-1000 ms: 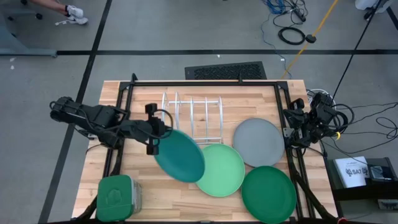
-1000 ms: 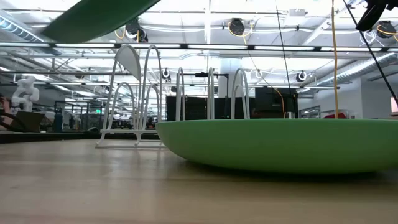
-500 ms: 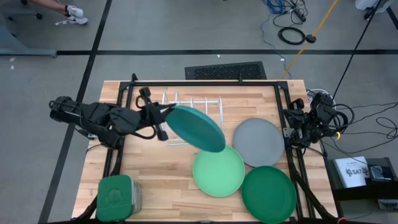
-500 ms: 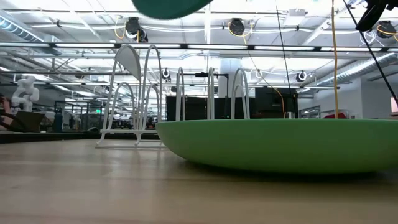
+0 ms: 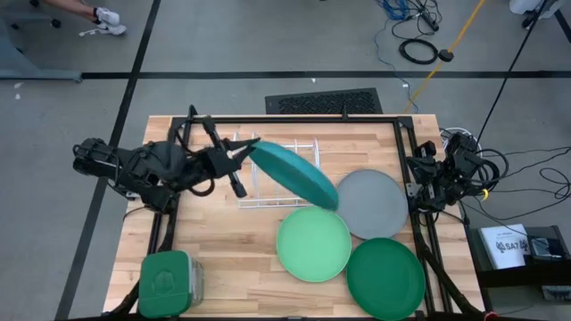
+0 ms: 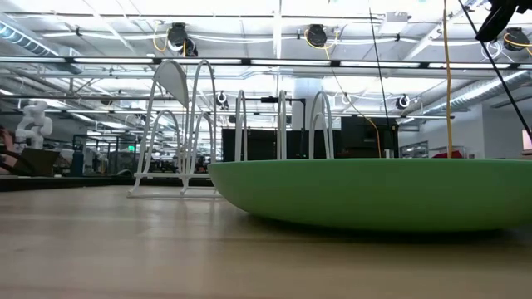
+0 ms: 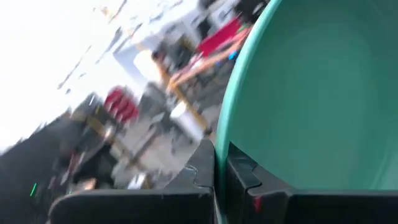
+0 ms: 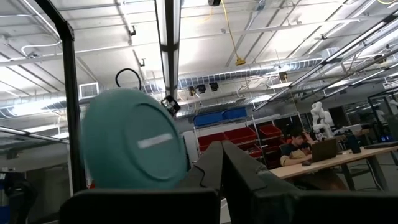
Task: Sort dishes
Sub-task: Put the dark blue plate into the dish rack
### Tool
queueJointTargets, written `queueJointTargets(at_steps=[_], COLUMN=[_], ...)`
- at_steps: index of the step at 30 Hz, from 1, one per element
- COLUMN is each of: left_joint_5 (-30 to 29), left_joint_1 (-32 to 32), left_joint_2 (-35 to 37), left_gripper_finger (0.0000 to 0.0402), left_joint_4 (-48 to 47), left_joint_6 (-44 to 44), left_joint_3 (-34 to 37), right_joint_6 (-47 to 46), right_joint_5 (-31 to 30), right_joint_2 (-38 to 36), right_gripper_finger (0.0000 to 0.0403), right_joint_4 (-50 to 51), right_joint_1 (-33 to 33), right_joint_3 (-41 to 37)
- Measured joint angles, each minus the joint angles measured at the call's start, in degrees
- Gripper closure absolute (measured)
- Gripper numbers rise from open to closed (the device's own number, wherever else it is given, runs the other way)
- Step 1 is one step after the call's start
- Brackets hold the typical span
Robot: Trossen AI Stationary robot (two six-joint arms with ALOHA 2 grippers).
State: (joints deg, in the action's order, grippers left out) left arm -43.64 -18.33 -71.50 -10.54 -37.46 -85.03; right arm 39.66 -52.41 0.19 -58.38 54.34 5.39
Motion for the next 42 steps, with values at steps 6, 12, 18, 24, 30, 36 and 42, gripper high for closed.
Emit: queueJointTargets(at_steps=[6, 12, 18, 24, 30, 36, 42], left_joint_5=[14.1, 26.9, 39.0, 47.7, 53.7, 57.4, 68.0], left_joint_1=[2.7, 8.7, 17.4, 25.7, 31.9, 35.0, 36.9], left_joint_2=[-0.5, -0.6, -1.7, -5.3, -8.9, -11.4, -12.8], left_gripper_finger=[0.0396, 0.0396, 0.0396, 0.0396, 0.0396, 0.0396, 0.0398], left_joint_4=[4.4, 5.3, 7.4, 7.7, 3.2, -5.3, -8.9], left_joint_6=[-10.4, -17.3, -20.4, -25.1, -29.7, -34.2, -34.9], left_joint_3=[0.0, 0.0, 0.0, 0.0, -1.5, -7.3, -13.3], right_joint_6=[-0.1, -0.2, 0.1, 0.4, 0.4, 0.5, 0.7], right_joint_5=[0.0, 0.0, 0.0, 0.0, 0.0, 0.0, 0.0], right_joint_2=[0.0, 0.0, 0.0, 0.0, 0.0, 0.0, 0.0], right_gripper_finger=[0.0403, 0.0403, 0.0403, 0.0403, 0.0403, 0.0403, 0.0403], right_joint_4=[0.1, 0.3, 0.3, 0.2, 0.2, 0.3, 0.5], right_joint_1=[0.0, 0.0, 0.0, 0.0, 0.0, 0.0, 0.0], right_joint_3=[0.0, 0.0, 0.0, 0.0, 0.0, 0.0, 0.0])
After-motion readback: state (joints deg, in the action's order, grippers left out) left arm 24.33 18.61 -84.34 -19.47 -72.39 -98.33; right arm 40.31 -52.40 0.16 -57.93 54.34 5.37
